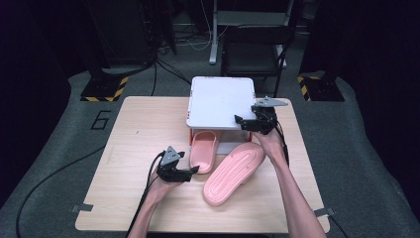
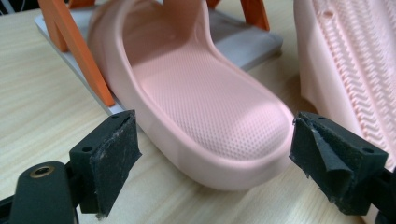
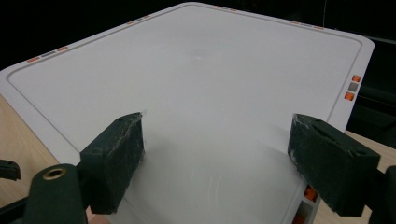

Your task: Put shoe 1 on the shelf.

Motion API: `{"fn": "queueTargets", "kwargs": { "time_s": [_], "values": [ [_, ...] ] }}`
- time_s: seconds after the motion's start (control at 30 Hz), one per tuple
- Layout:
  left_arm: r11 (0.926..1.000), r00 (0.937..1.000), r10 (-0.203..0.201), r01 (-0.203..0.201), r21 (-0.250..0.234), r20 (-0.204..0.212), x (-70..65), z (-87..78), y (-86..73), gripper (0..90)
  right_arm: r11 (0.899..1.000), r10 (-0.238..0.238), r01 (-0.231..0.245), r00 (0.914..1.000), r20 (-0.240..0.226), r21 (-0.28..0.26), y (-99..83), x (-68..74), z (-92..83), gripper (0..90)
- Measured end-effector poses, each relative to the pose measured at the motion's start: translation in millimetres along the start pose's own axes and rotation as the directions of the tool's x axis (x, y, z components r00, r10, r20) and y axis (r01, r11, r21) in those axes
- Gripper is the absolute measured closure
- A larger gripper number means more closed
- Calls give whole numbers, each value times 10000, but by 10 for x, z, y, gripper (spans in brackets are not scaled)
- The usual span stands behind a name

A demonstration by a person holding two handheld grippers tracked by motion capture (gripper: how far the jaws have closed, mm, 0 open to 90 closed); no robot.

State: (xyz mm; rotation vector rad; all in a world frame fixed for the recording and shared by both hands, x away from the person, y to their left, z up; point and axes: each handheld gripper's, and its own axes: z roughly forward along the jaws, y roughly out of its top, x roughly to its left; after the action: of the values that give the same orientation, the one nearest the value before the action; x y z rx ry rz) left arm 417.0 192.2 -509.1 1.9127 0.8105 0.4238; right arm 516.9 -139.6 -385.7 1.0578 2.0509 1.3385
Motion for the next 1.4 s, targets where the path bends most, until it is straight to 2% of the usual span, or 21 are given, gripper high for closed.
{"fn": "queueTargets", "kwargs": {
  "time_s": [0.07, 0.2, 0.33, 0.4, 0.47, 0.57, 0.67, 0.7, 0.73, 0.83, 0.87, 0.97, 1.03, 1.07, 1.17, 1.3, 1.33, 1.37, 1.4],
  "values": [
    [9998, 9999, -7, 5, 201, 114, -14, 21, -15, 149, 10000, -58, 59, 10000, -18, 26, 7, -3, 5, 171],
    [9970, 9995, 298, -303, 716, 81, -18, 67, -48, 147, 9998, -81, 82, 9999, -72, 193, 17, -18, -6, 169],
    [9972, 9997, 243, -249, 712, 103, -33, 125, -52, 149, 9998, -69, 70, 10000, -24, 187, 16, -11, -2, 169],
    [9976, 9995, 272, -263, 646, -130, -42, 167, -30, 153, 9999, -49, 49, 10000, -16, 106, 15, -6, 5, 168],
    [9993, 9992, 69, -55, 372, -382, -39, 210, 4, 155, 9999, -30, 30, 10000, -2, 147, 18, -3, 5, 168],
    [9988, 9953, 171, -127, 469, -951, -17, 289, 67, 160, 9999, -32, 32, 10000, -4, 157, 17, -8, 1, 168],
    [9992, 9939, 57, -12, 408, -1097, -5, 354, 90, 162, 9999, -57, 58, 10000, -34, 149, 12, -15, -6, 169],
    [9994, 9917, -208, 244, 265, -1272, 17, 447, 120, 164, 9998, -66, 66, 10000, -34, 171, 11, -17, -9, 169],
    [9989, 9915, -276, 324, 353, -1272, 32, 474, 143, 164, 9999, -56, 56, 10000, -36, 116, 9, -17, -6, 169],
    [9984, 9847, -465, 511, 229, -1677, 74, 572, 189, 169, 9998, -66, 66, 10000, -29, 172, 11, -17, -10, 169],
    [9985, 9842, -438, 489, 258, -1715, 90, 585, 196, 169, 9998, -65, 65, 10000, -25, 170, 11, -17, -10, 169],
    [9966, 9794, -771, 809, 131, -1864, 130, 646, 202, 169, 9999, -64, 64, 10000, -28, 159, 10, -18, -10, 169],
    [9963, 9783, -761, 824, 246, -1926, 151, 664, 209, 169, 9999, -64, 65, 10000, -37, 150, 9, -19, -11, 169],
    [9963, 9762, -806, 849, 125, -2014, 155, 680, 210, 169, 9998, -71, 71, 10000, -32, 161, 9, -18, -12, 169],
    [9974, 9792, -649, 696, 180, -1923, 169, 686, 220, 165, 9998, -77, 78, 10000, -44, 164, 10, -19, -13, 170],
    [9971, 9788, -662, 721, 239, -1938, 151, 672, 219, 169, 9998, -87, 87, 9999, -52, 164, 9, -20, -14, 169],
    [9980, 9838, -601, 628, 104, -1688, 135, 630, 221, 169, 9999, -89, 90, 9999, -70, 142, 9, -22, -12, 169],
    [9982, 9858, -587, 602, 42, -1575, 126, 600, 224, 168, 9998, -97, 98, 9999, -73, 149, 9, -22, -13, 169],
    [9976, 9868, -674, 647, -229, -1471, 109, 559, 224, 167, 9999, -94, 95, 9999, -73, 137, 8, -22, -13, 169]
  ]
}}
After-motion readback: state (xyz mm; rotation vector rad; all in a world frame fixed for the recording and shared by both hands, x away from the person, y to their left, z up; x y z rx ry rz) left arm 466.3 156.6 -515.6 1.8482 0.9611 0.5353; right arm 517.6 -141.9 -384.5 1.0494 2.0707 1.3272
